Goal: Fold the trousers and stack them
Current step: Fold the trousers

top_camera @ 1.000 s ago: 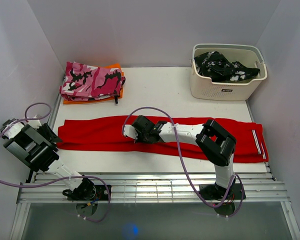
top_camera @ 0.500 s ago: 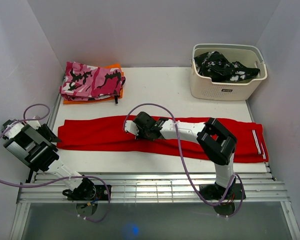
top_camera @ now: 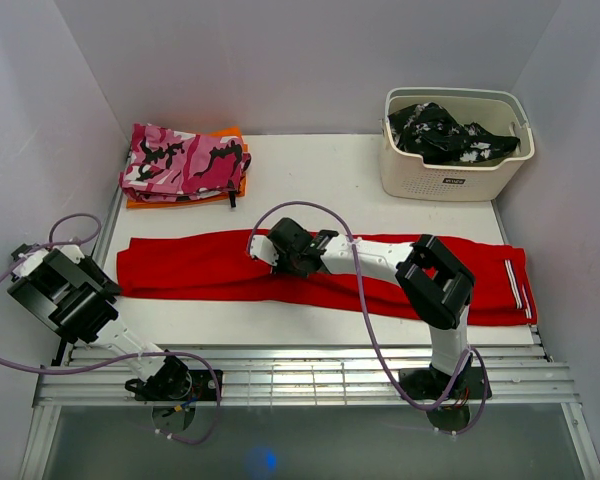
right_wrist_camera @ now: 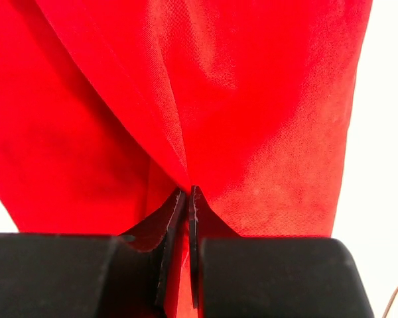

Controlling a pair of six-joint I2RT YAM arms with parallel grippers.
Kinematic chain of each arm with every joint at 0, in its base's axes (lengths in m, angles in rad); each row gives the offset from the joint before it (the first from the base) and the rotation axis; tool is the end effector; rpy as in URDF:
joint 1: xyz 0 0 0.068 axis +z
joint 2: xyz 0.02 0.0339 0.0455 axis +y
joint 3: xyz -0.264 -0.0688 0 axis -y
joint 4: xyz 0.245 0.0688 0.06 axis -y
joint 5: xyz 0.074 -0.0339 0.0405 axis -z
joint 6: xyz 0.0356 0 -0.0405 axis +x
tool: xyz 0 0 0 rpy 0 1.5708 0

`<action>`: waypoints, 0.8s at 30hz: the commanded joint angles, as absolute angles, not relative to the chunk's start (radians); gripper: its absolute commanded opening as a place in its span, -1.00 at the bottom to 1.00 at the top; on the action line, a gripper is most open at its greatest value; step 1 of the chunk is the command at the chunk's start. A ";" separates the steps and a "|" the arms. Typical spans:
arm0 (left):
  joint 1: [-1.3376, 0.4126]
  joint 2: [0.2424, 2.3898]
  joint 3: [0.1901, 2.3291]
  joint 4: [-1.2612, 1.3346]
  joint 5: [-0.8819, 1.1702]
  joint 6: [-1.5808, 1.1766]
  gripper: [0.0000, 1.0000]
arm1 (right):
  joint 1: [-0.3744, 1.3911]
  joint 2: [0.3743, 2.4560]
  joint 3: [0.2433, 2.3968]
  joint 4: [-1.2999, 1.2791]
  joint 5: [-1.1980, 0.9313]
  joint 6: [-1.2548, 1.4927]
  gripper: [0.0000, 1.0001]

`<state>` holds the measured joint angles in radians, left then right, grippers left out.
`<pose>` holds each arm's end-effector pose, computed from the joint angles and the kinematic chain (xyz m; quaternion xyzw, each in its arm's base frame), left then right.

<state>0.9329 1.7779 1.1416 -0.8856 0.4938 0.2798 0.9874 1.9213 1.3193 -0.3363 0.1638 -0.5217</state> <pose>0.1994 0.2407 0.1693 -0.3053 0.9201 -0.1873 0.1587 0.2313 0.3399 0.1841 -0.6303 0.7076 -0.0041 0.3195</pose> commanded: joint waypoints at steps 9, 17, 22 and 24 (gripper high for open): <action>0.937 1.766 1.223 -0.873 0.555 0.267 -1.00 | 0.980 1.891 1.378 -0.354 0.153 -0.506 -0.84; 0.931 1.770 1.264 -0.868 0.549 0.290 -1.00 | 0.980 1.873 1.376 -0.393 0.094 -0.512 -0.84; 0.865 1.711 1.221 -0.821 0.506 0.324 -0.13 | 0.980 1.897 1.350 -0.408 0.037 -0.514 -0.84; 0.839 1.694 1.190 -0.789 0.471 0.310 0.03 | 0.980 1.911 1.342 -0.416 0.020 -0.511 -0.84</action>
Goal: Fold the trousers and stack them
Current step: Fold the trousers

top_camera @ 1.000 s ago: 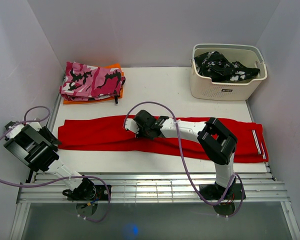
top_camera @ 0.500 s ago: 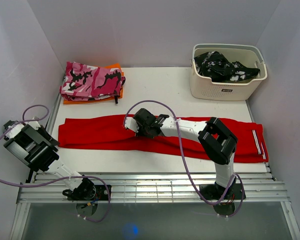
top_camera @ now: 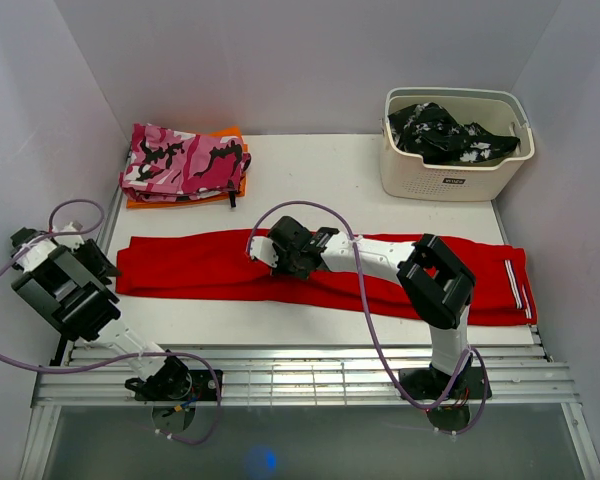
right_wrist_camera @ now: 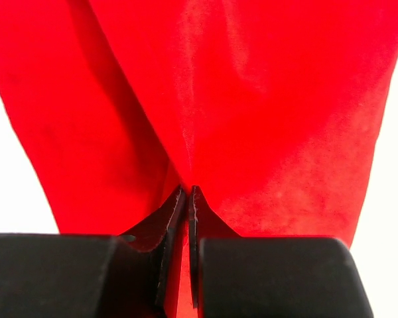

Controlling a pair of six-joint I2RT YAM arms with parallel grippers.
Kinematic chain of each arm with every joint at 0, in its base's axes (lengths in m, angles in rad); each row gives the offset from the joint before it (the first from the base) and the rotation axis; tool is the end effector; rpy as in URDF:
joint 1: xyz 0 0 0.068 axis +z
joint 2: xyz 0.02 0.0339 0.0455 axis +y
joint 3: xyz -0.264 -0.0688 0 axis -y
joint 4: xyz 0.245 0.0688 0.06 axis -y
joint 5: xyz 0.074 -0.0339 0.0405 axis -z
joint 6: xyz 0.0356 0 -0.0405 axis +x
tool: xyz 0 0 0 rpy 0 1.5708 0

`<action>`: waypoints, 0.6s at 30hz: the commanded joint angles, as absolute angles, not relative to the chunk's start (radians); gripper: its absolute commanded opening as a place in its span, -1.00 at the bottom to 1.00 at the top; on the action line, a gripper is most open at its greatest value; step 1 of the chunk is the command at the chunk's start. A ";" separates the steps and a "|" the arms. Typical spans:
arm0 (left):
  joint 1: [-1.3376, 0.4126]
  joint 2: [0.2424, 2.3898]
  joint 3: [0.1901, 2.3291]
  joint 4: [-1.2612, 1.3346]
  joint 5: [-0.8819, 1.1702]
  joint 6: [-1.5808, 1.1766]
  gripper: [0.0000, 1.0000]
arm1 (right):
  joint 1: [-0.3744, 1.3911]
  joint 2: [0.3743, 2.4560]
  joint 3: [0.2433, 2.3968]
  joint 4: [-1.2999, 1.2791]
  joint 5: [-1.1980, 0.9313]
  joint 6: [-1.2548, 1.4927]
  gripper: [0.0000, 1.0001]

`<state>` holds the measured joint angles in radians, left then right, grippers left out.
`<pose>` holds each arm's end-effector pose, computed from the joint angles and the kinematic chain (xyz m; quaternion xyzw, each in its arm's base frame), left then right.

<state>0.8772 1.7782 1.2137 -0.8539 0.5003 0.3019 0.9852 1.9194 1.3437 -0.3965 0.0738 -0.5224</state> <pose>0.2237 0.2424 0.1874 -0.2560 0.9317 -0.1642 0.1985 0.2288 0.3403 0.1881 -0.6456 0.7037 0.0333 0.2949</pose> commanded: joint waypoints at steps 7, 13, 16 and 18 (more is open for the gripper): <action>0.795 1.761 1.207 -0.730 0.396 0.273 0.09 | 0.982 1.928 1.318 -0.420 0.011 -0.511 -0.84; 0.767 1.792 1.189 -0.696 0.354 0.275 0.09 | 0.982 1.942 1.302 -0.425 -0.029 -0.512 -0.84; 0.755 1.809 1.181 -0.707 0.402 0.287 0.07 | 0.982 1.953 1.296 -0.429 -0.038 -0.515 -0.84; 0.735 1.822 1.170 -0.710 0.423 0.288 0.04 | 0.980 1.960 1.293 -0.431 -0.040 -0.517 -0.84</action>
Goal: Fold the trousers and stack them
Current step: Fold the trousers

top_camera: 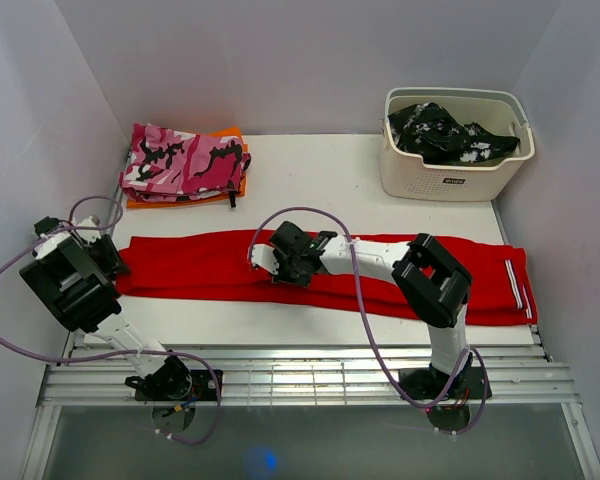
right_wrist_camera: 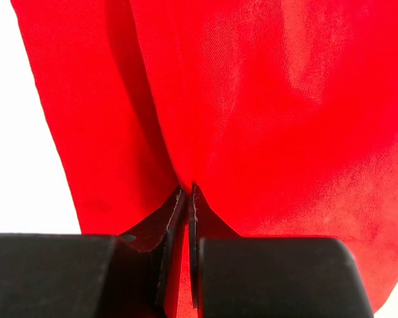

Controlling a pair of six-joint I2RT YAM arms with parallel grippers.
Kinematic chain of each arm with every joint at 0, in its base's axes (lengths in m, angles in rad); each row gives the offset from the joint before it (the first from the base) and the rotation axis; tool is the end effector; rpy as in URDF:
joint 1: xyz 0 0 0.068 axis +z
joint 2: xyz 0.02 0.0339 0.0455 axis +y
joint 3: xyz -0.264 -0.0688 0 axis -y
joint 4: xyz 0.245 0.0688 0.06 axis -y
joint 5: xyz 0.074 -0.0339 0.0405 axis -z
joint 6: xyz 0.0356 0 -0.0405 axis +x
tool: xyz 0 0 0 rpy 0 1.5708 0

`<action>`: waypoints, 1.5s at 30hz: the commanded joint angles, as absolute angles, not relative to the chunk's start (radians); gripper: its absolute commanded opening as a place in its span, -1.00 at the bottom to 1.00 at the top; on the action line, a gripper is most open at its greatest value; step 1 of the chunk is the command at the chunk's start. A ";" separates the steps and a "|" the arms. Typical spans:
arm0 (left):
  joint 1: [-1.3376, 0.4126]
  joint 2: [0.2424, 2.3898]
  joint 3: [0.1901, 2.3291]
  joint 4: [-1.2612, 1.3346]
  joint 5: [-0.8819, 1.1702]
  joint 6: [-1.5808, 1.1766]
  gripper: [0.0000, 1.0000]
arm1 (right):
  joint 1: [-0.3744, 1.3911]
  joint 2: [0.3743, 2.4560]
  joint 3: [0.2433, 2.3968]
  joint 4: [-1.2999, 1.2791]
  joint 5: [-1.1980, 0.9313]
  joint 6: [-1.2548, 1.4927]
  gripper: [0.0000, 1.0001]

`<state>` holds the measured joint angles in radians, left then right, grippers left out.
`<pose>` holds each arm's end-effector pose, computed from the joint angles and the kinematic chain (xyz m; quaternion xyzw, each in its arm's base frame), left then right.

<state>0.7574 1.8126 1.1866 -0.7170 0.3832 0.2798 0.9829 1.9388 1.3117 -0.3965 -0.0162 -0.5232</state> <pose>0.2570 0.2247 0.1706 -0.2097 0.9528 -0.1090 0.1907 0.2245 0.3378 0.1710 -0.6600 0.7009 0.0691 0.2613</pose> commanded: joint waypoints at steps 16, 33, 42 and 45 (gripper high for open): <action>0.699 1.885 1.219 -0.614 0.262 0.202 -1.00 | 0.982 1.852 1.244 -0.494 -0.005 -0.546 -0.84; 0.699 1.861 1.152 -0.595 0.236 0.219 -1.00 | 1.042 1.884 1.416 -0.851 -0.299 -0.436 -0.84; 0.699 1.864 1.149 -0.595 0.227 0.224 -1.00 | 1.051 1.991 1.282 -0.669 -0.126 -0.380 -0.84; 0.700 1.856 1.146 -0.589 0.218 0.229 -1.00 | 1.049 1.996 1.293 -0.666 -0.109 -0.367 -0.60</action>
<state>0.6933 1.8500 1.1843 -0.6487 0.3405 0.1940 1.0542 1.9457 1.3361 -0.6285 -0.1989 -0.3931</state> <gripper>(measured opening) 0.011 0.139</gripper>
